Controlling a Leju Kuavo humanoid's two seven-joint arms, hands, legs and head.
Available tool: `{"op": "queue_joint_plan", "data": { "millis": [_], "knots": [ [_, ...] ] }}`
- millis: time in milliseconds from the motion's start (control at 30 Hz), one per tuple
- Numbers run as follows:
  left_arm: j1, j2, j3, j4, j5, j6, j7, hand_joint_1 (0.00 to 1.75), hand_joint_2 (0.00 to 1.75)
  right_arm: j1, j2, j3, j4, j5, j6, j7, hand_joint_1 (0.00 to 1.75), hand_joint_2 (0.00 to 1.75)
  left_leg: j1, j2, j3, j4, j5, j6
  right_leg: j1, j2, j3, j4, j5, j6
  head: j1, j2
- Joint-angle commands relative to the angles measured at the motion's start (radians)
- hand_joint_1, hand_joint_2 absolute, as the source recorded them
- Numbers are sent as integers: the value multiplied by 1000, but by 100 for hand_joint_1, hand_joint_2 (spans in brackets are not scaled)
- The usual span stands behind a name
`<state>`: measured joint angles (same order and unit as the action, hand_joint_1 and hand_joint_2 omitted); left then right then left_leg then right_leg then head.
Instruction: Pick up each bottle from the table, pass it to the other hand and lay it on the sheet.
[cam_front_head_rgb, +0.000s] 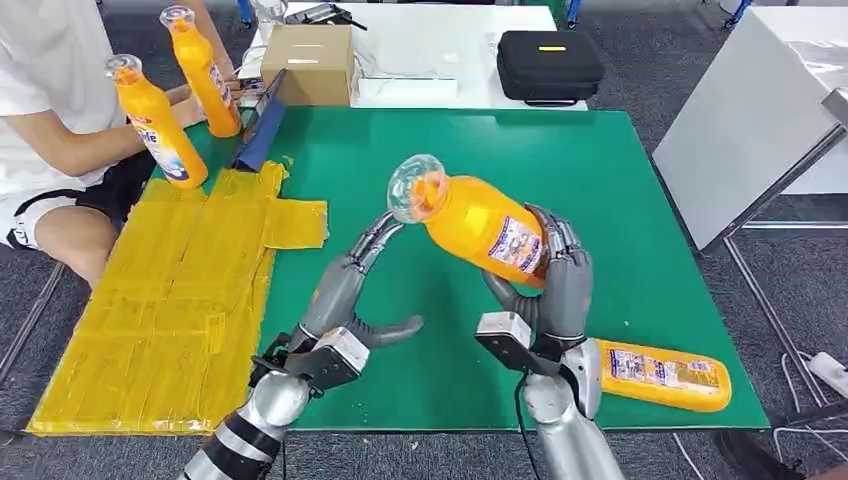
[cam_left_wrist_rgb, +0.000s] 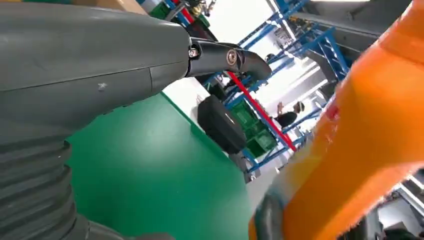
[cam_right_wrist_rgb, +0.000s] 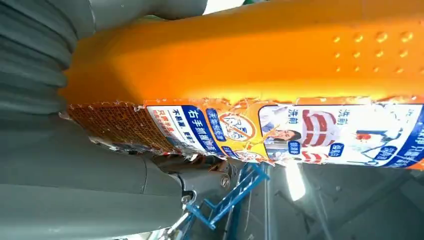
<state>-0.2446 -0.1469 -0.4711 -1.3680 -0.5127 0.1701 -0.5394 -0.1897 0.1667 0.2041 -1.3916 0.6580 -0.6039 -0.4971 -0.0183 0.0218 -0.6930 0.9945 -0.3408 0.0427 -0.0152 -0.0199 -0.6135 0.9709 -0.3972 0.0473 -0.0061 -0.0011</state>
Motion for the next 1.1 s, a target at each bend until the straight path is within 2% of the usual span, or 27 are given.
{"op": "queue_joint_plan", "data": {
  "millis": [33, 133, 167, 200, 400, 467, 533, 567, 733, 1100],
  "knots": [
    [-54, 22, -33, 55, 12, -8, 10, 0, 175, -24, 36, 32, 76, -43, 49, -14, 175, 175, 3, 0, 8, 2, -5, -5, 2, 3, 8, 1, -4, -3, 0, 0],
    [-55, 21, -20, 56, 37, -20, 13, 0, 175, -31, 47, 47, 128, -47, 53, -14, 175, 175, 2, 0, 5, 0, -2, -3, 1, 2, 5, -1, -2, -2, 0, 0],
    [-54, 23, -14, 54, 53, -30, 11, 0, 175, -32, 47, 48, 140, -50, 56, -16, 175, 175, 3, 0, 8, 1, -5, -5, 2, 4, 8, 0, -3, -3, 0, 0],
    [-54, 23, -11, 53, 63, -37, 9, 0, 175, -32, 47, 49, 146, -51, 58, -17, 175, 175, 2, 0, 4, 0, -2, -3, 1, 2, 4, -1, -1, -2, 0, 0],
    [-81, 18, 10, 67, 147, -112, 10, 0, 175, -62, 74, 110, 297, -48, 140, -27, 175, 175, 3, 0, 9, 1, -5, -5, 2, 5, 9, 0, -4, -4, 0, 0],
    [-95, 14, 22, 83, 209, -167, 19, 0, 175, -71, 90, 138, 363, -37, 137, -38, 175, 175, 2, 1, 4, 0, -2, -3, 1, 3, 4, -1, -2, -3, 0, 0],
    [-107, 13, 36, 98, 268, -211, 23, 0, 175, -71, 97, 153, 409, -52, 131, -51, 175, 175, 3, 0, 9, 1, -5, -6, 2, 5, 9, 0, -4, -4, 0, 0],
    [-109, 13, 42, 100, 291, -227, 26, 0, 175, -71, 96, 159, 426, -55, 133, -53, 175, 175, 3, 0, 6, 0, -3, -4, 2, 3, 6, -1, -3, -4, 0, 0],
    [-110, 16, 46, 98, 309, -241, 27, 0, 175, -71, 95, 163, 436, -60, 135, -59, 175, 175, 2, -2, 5, 0, -2, -3, 1, 1, 5, -1, -3, -3, 0, 0],
    [-144, 13, 68, 155, 478, -378, 63, 0, 175, -69, 111, 191, 520, -71, 139, -93, 175, 175, 3, -3, 7, 1, -3, -5, 2, 1, 7, 0, -4, -4, 0, 0]
  ]
}}
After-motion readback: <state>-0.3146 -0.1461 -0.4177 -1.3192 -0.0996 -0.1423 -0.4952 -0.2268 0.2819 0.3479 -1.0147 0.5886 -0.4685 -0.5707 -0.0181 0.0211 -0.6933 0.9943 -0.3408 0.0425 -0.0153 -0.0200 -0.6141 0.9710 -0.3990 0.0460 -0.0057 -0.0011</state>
